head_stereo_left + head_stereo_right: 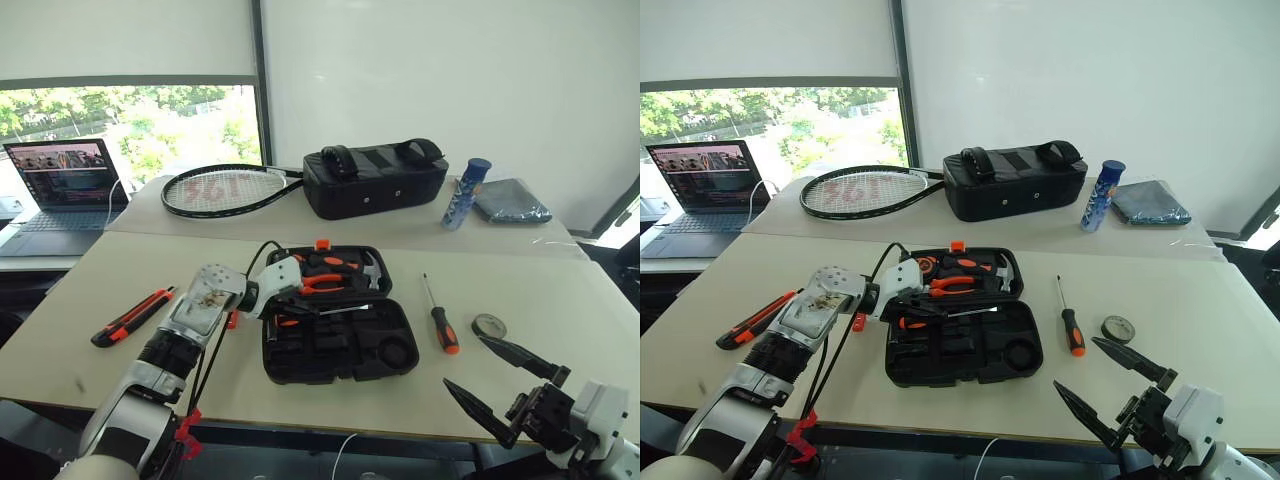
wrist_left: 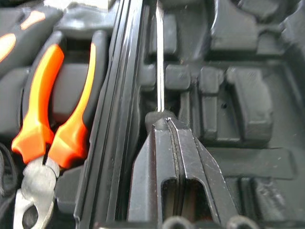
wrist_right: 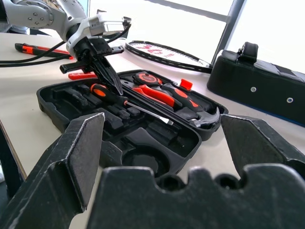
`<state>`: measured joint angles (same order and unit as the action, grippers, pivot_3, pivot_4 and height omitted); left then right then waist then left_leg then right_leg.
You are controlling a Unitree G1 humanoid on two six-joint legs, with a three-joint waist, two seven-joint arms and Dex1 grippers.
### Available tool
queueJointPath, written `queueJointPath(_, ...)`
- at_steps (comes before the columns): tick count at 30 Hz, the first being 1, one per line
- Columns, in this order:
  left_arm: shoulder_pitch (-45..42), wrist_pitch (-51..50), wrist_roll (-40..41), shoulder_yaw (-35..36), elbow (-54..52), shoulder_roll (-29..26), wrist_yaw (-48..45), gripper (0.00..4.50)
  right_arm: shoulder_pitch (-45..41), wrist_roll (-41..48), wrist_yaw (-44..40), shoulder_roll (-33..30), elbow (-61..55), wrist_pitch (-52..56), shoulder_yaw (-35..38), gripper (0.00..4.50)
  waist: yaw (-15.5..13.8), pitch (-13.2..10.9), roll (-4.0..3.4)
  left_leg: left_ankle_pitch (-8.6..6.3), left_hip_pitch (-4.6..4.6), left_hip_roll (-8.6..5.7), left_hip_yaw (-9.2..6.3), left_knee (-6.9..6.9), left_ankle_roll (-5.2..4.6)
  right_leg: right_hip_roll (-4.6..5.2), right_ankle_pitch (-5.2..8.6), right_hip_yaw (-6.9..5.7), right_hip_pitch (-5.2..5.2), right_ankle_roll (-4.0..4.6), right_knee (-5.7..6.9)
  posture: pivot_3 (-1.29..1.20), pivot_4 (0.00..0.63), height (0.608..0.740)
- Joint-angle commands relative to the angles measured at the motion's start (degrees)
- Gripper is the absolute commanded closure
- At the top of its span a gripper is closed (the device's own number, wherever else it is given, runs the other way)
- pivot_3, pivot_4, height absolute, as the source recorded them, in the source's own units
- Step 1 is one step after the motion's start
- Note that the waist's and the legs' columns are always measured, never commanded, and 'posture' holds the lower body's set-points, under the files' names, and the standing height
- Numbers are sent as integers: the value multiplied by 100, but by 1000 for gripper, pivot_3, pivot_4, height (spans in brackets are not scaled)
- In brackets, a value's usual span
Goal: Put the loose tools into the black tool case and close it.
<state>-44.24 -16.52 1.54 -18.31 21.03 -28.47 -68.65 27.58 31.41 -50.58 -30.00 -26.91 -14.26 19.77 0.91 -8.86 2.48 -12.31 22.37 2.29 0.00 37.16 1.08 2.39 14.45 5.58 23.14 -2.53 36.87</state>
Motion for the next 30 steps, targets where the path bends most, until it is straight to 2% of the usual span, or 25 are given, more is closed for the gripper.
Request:
queueJointPath(1, -46, -158, -209, -98, 84, 98, 243, 4462, -22, -10, 51, -50, -215, 33, 68, 0, -1, 0, 0, 0, -2, 0, 0, 0, 0, 1, 0, 1, -2, 0, 0, 0, 150, 740)
queueJointPath(14, 89, -1154, -418, -482, 46, 237, 265, 4462, -22, -63, 125, 8, -235, 12, 20, 0, 0, 22, -29, 0, -23, -5, -3, 9, 0, 1, -1, 3, -23, -3, 4, 0, 150, 740)
queueJointPath(18, 138, -782, -55, -13, -268, 278, 346, 4462, -25, -8, 202, -1, -248, 38, 114, 0, -5, 23, -30, 0, -41, -6, -6, 8, 0, 3, 23, 3, -45, 37, -1, 0, 150, 740)
queueJointPath(20, 217, -323, 294, 397, -531, 180, 199, 4462, 84, 82, 202, -31, -241, 72, 260, 0, -3, 22, -29, 0, -37, -6, -6, 9, 0, 4, 22, 3, -43, 36, -1, 0, 150, 740)
queueJointPath(23, 301, -146, 867, 975, -778, 28, -36, 4462, 292, 268, 211, -49, -249, 216, 499, 0, -3, 16, -23, 0, -6, -6, -6, 8, 0, 4, 12, 4, -10, 19, 0, 0, 150, 740)
queueJointPath(25, 388, -234, 1373, 1383, -1008, -119, -278, 3949, 467, 349, 170, -63, -246, 281, 678, 0, 6, 15, -23, 0, 14, -3, -10, 7, 0, 2, 0, -1, 9, 1, 3, 0, 150, 740)
queueJointPath(27, 549, 282, 1877, 1979, -1037, -297, -623, 3600, 743, 332, 77, -25, -118, 213, 932, 0, 15, 15, -24, 0, 13, -3, -10, 3, -1, 2, 3, 0, 8, 2, 1, 0, 150, 740)
queueJointPath(30, 833, 486, 2049, 2342, -864, -830, -1014, 2614, 1065, 244, 16, 57, 89, 117, 1208, 0, 39, 13, -26, -2, 5, -2, -7, -12, -2, 4, 10, 0, 6, 6, -5, 0, 150, 740)
